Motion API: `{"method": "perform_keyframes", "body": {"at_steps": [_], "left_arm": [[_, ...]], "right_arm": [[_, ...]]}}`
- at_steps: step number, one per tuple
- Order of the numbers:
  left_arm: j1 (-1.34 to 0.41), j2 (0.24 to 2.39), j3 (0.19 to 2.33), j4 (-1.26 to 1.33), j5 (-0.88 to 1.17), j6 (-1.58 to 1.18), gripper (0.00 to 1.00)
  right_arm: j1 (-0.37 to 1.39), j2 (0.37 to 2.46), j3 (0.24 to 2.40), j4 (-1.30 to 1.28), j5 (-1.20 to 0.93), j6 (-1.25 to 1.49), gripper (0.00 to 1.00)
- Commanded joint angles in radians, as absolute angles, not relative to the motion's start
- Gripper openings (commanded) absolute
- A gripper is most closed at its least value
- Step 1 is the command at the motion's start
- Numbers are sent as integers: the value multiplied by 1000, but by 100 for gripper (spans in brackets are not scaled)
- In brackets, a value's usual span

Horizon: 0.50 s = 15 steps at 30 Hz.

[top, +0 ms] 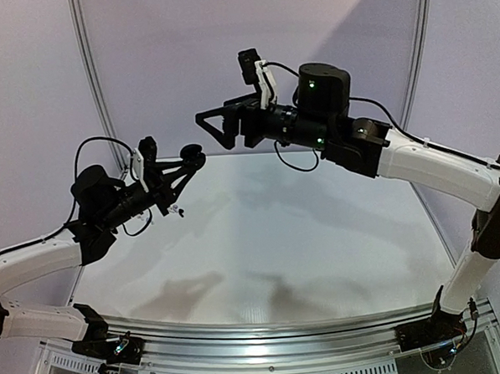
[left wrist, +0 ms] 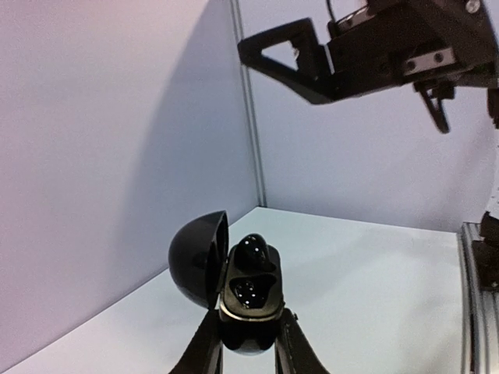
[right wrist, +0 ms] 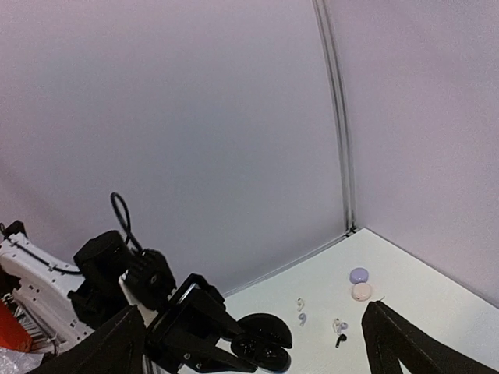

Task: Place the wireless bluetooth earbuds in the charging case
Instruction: Pass from the left arm to the right

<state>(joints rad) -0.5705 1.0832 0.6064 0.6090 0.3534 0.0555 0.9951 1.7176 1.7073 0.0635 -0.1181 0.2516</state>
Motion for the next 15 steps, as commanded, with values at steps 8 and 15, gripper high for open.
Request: {"method": "perform_keyframes", "body": {"at_steps": [8,15], "left_arm": [[-505,1086,722,692,903,-231,0],[-505,1122,779,726,960,-306,0]], "right_arm": [[946,1584,1484,50,-439,146,77],[962,1606,1437,209,-520,186,67]]}}
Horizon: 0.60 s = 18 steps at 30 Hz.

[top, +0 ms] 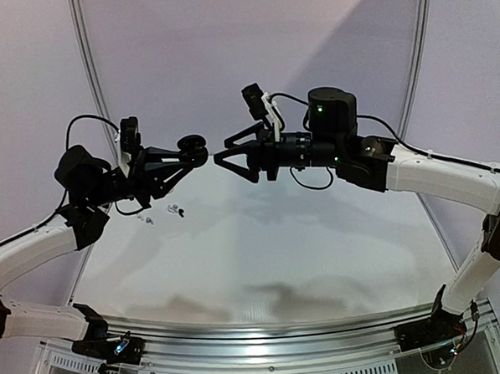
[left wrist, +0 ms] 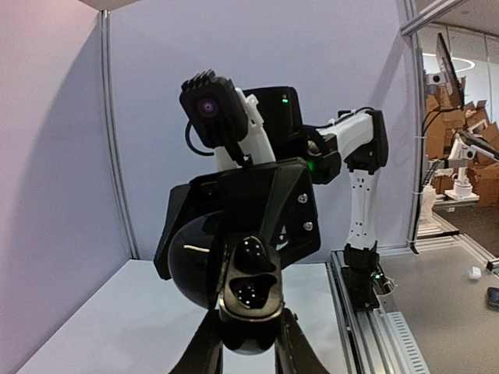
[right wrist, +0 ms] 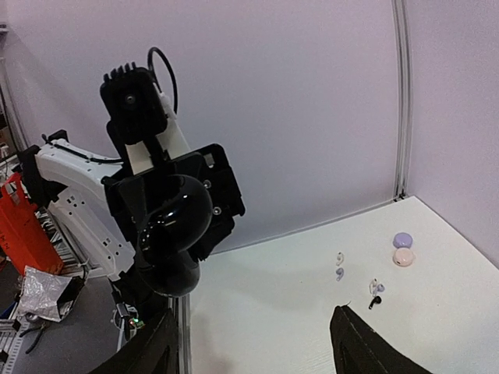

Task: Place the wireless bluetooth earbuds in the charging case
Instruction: Pass from the left arm to the right

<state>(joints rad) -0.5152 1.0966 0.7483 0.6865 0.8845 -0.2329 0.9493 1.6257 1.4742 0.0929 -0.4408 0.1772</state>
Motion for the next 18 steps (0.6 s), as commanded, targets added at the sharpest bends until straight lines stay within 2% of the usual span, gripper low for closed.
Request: {"method": "perform_keyframes", "body": {"at_steps": [1,6,11,18], "left_arm": [[-505,1126,783,730,959,-311,0],[-509,1138,803,727,960,-314,0],[-518,1148,811,745,954,-311,0],[-527,1155,810,773,936,-312,0]], "right_arm": [[964,1606,1434,224,-535,188,66],[986,1626,1434,268,-557,195,61],[987,1657,1457,299,-582,215,49],[989,1692,1496,277,-577,223,40]]}}
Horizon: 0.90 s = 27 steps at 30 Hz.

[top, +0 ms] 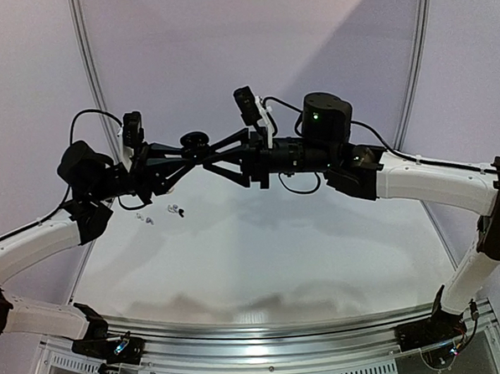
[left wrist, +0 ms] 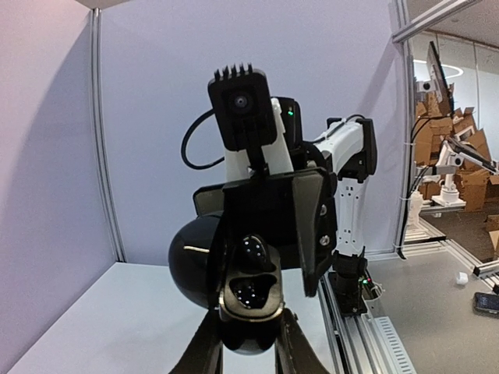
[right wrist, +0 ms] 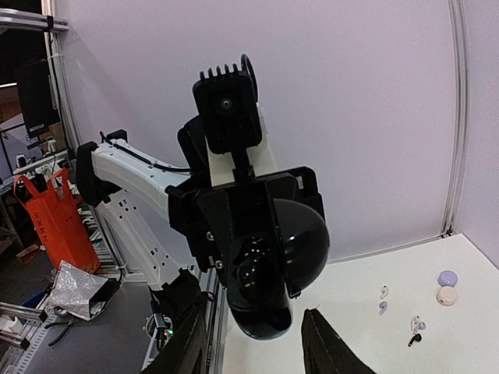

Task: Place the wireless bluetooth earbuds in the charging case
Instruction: Pass from the left arm to the right

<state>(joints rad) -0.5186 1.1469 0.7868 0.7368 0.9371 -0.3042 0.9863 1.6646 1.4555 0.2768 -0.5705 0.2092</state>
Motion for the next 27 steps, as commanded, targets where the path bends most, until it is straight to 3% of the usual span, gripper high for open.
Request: {"method": "perform_keyframes", "body": {"at_steps": [1,13,27], "left_arm": [[-529,1155,809,773,937,-311,0],[-532,1157,807,771,934,-301,0],[-532,1156,805,782,935,-299,0]], "right_arm": [[990,1696,1503,273,-573,224,38],[990,1717,1537,271,-583,221,23],[990,1723,1534,247,-575,228,35]]}}
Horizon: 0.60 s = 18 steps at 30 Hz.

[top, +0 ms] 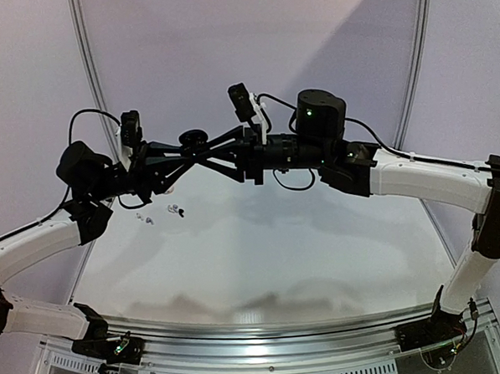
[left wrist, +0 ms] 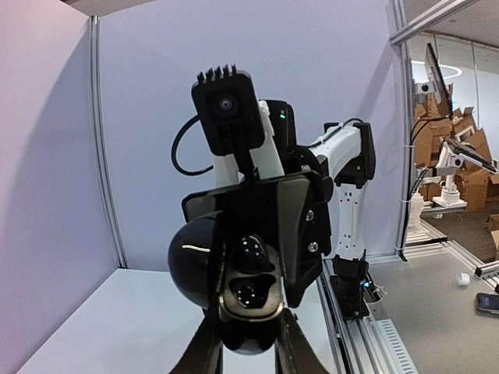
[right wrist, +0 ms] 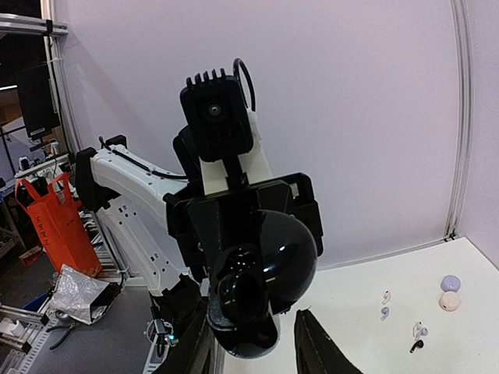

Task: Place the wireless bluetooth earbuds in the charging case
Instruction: Pass from the left arm to the right

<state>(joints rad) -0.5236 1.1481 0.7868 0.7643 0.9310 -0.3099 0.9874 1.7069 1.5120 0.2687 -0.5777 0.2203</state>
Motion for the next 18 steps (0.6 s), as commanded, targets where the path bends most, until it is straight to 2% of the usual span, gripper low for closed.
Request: {"method": "perform_keyframes", "body": {"at_steps": [1,5,13,18], "left_arm": [[-532,1157,805,782,936,-298,0],[-532,1159,805,777,936,-299,0],[-532,1160,795,739,928,-305,0],[-532,1160,794,725,923,-298,0]], "right_arm": [[991,1723,1534,248,-575,229,33],[990,1724,1537,252,-584,223,23],[990,1727,1543,263,-595,208,16],[991,1727,1532,293,-592,206,1]]}}
